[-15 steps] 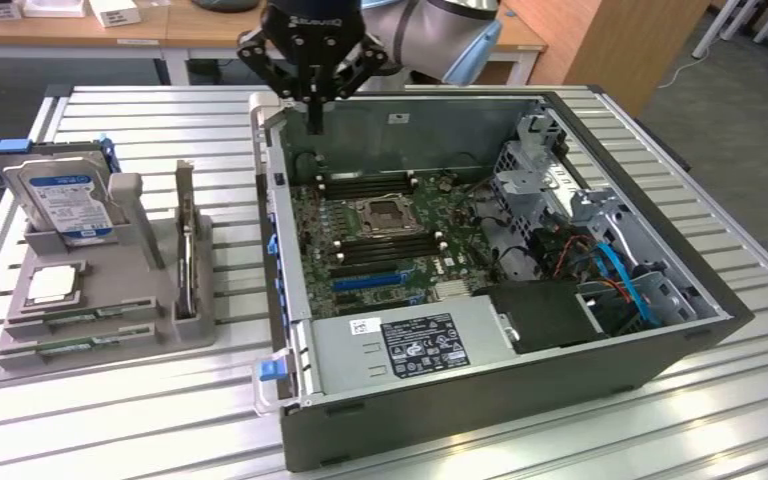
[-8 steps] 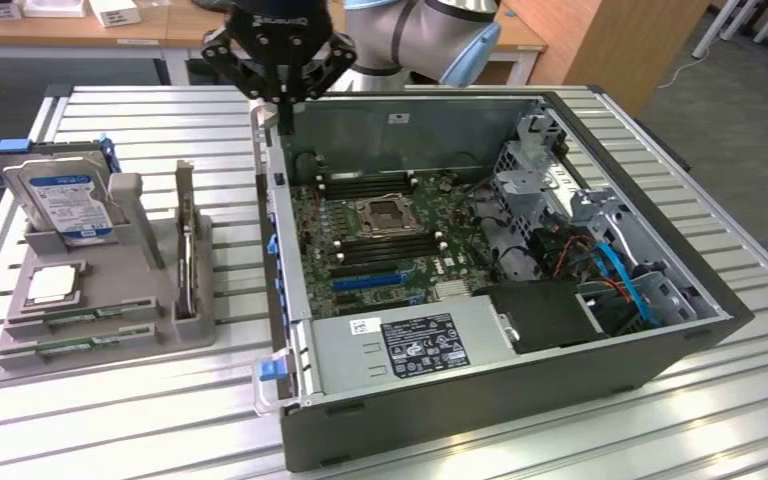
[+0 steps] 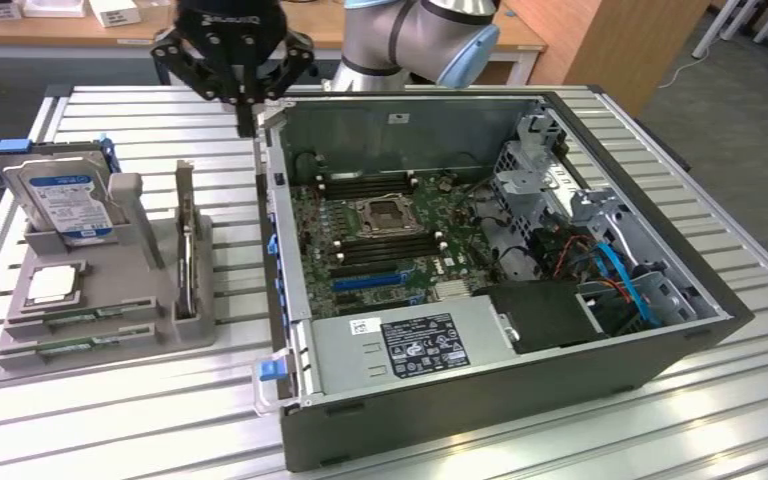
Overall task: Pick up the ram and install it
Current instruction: 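Reach for the ram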
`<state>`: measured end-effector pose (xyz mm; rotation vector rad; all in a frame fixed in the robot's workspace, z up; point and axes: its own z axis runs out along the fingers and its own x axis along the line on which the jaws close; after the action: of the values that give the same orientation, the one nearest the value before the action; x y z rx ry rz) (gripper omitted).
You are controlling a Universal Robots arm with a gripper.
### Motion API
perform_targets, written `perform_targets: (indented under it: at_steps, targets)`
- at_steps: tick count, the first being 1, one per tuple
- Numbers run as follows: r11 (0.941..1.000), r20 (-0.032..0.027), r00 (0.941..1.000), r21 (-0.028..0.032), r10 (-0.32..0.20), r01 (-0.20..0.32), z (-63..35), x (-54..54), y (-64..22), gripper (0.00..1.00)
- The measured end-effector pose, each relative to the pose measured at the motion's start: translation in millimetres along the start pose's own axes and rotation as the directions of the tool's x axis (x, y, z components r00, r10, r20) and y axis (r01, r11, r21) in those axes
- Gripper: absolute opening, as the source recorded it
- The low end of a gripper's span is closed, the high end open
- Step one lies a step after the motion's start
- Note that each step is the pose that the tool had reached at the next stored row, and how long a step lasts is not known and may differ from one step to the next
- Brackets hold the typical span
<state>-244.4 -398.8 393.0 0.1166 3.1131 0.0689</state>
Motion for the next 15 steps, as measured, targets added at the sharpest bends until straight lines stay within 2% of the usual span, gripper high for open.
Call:
perform_targets:
  at_steps: [15]
  targets:
    - [1.0, 0.0, 1.0, 0.0001, 0.0, 0.0, -1.1, 63.3, -4.7, 0.11]
